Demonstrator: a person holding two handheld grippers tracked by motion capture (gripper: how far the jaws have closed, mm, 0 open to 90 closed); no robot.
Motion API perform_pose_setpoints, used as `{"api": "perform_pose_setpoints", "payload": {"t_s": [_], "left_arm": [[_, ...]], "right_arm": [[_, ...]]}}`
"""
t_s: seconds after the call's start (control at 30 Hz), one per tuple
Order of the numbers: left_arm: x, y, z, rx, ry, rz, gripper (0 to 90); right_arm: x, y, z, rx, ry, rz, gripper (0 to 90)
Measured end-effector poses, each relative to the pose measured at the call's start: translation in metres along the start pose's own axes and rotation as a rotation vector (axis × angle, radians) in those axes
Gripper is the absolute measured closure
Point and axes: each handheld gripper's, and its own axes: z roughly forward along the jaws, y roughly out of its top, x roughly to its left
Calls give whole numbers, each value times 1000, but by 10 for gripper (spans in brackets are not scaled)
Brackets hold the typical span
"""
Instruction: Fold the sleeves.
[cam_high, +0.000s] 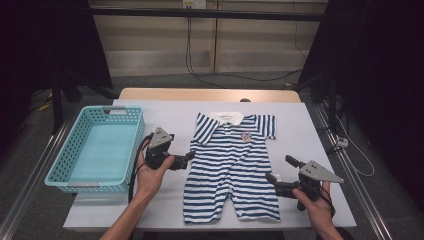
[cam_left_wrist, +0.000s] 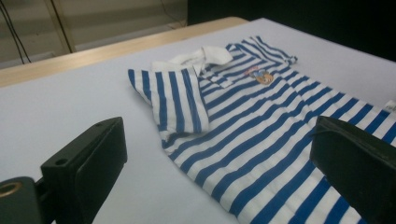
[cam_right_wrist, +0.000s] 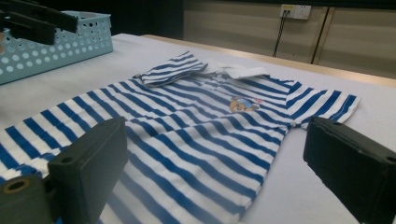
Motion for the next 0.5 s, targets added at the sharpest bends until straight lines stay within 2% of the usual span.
{"api": "perform_pose_setpoints", "payload": {"t_s": [0.07,0.17,0.23,0.27,0.3,0.4,0.5], "left_arm": [[0,-1,-9,-23,8,-25,39],[2,-3,-24,-16,24,-27,40],[3,-7,-32,-35,50,-35,40],[3,-10,-36,-42,49,-39,40],[4,-11,-40,-33,56,-20,40],[0,-13,-52,-55,42,-55,40],[-4,-15,-66,-72,74,-27,40]], "right_arm": [[-3,3,2,-7,-8,-5,49],[-8,7,6,-6,-5,-2,47],[-12,9,9,-2,-10,-2,47],[-14,10,10,-2,-9,-2,48],[-17,11,11,-1,-8,-4,48],[-22,14,15,7,-12,-5,61],[-26,18,18,5,-16,-13,65]]}}
